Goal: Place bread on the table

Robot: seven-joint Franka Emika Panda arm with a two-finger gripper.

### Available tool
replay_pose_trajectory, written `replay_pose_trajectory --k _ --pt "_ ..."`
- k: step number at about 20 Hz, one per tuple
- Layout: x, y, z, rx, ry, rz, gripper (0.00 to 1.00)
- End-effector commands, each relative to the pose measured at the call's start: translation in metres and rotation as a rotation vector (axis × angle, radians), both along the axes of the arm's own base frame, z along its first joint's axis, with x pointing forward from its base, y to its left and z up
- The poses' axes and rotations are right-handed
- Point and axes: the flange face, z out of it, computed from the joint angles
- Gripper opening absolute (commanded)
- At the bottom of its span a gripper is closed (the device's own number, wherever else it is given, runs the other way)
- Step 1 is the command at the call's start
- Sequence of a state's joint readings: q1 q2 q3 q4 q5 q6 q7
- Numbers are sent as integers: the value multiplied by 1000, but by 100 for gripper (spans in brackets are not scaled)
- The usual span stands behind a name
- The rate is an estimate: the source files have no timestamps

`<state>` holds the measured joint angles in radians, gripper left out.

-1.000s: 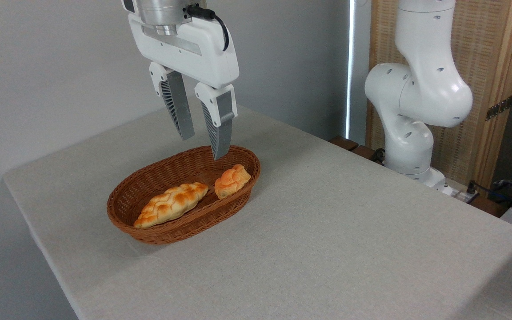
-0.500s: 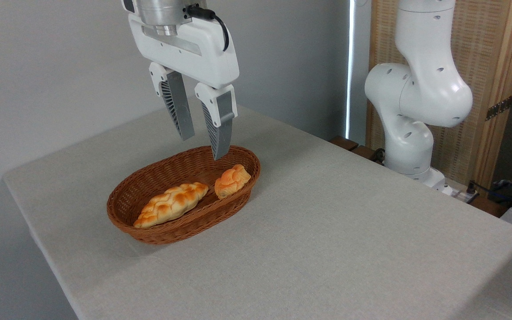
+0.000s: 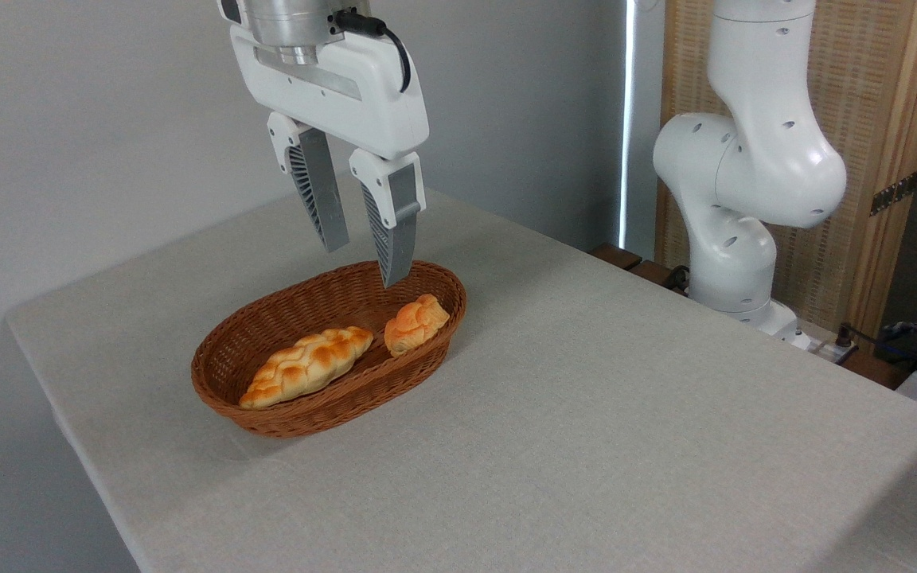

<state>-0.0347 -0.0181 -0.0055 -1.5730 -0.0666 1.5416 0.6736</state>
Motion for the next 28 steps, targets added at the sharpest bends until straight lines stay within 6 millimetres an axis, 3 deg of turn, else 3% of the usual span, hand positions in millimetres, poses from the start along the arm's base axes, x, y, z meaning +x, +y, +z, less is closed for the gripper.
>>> replay_pose_trajectory --k 1,28 --pt "-5 4 1 -21 15 -9 100" --pt "-24 -3 -7 -22 32 58 100"
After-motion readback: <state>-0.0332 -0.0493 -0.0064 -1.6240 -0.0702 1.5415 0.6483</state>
